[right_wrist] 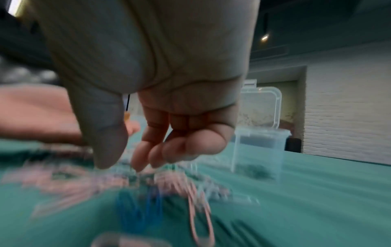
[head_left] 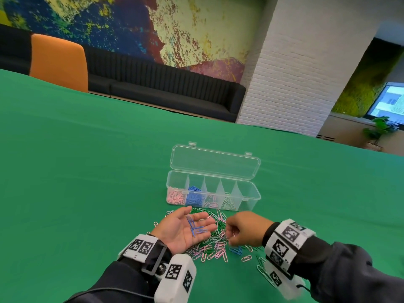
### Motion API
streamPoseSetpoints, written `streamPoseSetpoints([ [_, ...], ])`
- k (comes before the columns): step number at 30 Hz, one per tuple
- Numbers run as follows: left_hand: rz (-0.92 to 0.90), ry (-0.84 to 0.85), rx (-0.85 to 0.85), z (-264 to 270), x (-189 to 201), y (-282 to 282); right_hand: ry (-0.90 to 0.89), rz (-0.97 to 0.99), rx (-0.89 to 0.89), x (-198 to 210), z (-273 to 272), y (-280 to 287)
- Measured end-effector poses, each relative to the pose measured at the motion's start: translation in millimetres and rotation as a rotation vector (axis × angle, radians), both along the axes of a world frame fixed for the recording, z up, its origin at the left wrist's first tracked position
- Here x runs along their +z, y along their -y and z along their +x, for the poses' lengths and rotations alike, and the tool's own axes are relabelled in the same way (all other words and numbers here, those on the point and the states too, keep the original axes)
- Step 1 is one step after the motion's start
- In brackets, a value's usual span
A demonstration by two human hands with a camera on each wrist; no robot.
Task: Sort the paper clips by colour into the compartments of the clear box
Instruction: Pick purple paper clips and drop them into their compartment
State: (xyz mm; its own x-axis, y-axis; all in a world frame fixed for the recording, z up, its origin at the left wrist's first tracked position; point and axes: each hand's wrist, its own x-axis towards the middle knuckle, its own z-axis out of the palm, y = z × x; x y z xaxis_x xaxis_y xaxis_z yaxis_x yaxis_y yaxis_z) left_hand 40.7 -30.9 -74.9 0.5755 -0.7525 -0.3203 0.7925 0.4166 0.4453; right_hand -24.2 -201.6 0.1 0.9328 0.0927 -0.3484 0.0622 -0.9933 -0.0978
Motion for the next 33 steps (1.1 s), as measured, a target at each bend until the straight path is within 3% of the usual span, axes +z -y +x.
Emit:
streamPoseSetpoints([
  [3,-0.016,-0.014,0.022,1,0,0,-0.054,-0.141,0.006,-20,-4,0],
  [7,-0.011,-0.018,0.041,1,-1,0,-0.067,-0.141,0.009,-18,0,0],
  [14,0.050,0.001,0.015,-1,-2,2,0.174,0.362,-0.093,31,13,-10],
  [16,0.038,-0.006,0.013,-1,-1,2,0.129,0.197,-0.119,28,14,-5],
  [19,-0.006,-0.026,0.024,0,0,-1,-0.096,-0.199,-0.148,0,10,4],
  [22,-0.018,-0.027,0.040,0,-1,-2,-0.135,-0.273,-0.197,-23,2,8],
  [29,-0.013,-0.020,0.061,0,1,-3,-0.074,-0.208,-0.214,-19,3,8],
  [31,-0.014,-0.030,0.067,0,1,-3,-0.015,-0.075,-0.227,-5,5,8],
  [33,-0.005,-0.020,0.066,-1,1,-2,0.079,0.176,-0.238,15,8,5],
])
